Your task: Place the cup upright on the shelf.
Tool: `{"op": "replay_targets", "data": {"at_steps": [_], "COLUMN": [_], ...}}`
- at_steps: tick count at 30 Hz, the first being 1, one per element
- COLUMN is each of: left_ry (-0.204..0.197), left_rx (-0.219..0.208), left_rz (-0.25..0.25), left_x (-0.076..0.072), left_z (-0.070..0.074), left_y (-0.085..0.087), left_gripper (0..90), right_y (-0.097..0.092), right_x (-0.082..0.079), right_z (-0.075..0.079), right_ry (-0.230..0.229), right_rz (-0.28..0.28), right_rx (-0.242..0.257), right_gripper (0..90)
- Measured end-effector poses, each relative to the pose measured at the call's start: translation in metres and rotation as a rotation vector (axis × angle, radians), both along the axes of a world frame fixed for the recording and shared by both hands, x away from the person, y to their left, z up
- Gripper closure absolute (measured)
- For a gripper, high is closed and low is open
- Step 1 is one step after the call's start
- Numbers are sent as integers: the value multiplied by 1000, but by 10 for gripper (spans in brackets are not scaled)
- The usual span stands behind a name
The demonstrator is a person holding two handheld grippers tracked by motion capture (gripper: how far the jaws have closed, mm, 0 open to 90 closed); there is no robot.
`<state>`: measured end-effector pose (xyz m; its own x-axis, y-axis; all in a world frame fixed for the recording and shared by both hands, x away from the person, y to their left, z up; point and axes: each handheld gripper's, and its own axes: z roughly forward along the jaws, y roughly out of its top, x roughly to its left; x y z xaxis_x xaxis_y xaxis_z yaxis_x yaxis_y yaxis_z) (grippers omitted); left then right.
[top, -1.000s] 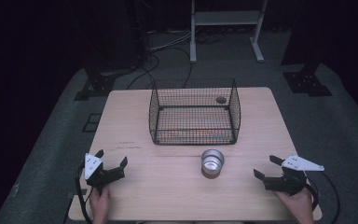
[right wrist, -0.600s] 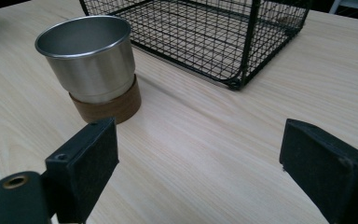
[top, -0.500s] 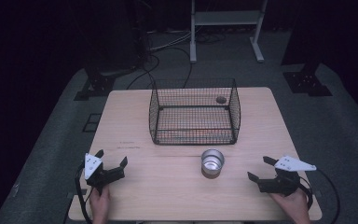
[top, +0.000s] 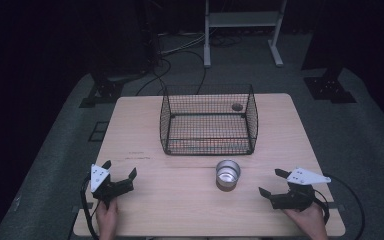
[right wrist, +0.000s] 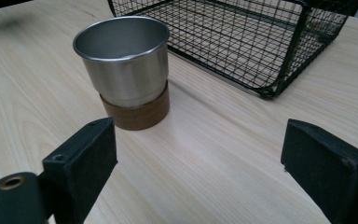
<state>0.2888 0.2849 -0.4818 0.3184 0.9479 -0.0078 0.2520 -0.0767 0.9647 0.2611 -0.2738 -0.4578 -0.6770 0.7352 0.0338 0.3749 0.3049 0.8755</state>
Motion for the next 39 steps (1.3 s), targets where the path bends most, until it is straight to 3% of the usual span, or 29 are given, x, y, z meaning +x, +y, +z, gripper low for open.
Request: {"op": "replay_targets", "data": {"at_steps": [16,39], "left_ry": [1,1], "left_rx": [0,4], "left_rz": [0,0], "left_x": [0,0], "left_z": [0,0], "left_y": [0,0], "left_gripper": [0,0], "right_y": [16,48], "right_x": [1,13], "right_z": [1,1], "right_ry": [4,51], "right_rz": [52,149], "right_rx": [-14,-28], "right_gripper": [83,17]}}
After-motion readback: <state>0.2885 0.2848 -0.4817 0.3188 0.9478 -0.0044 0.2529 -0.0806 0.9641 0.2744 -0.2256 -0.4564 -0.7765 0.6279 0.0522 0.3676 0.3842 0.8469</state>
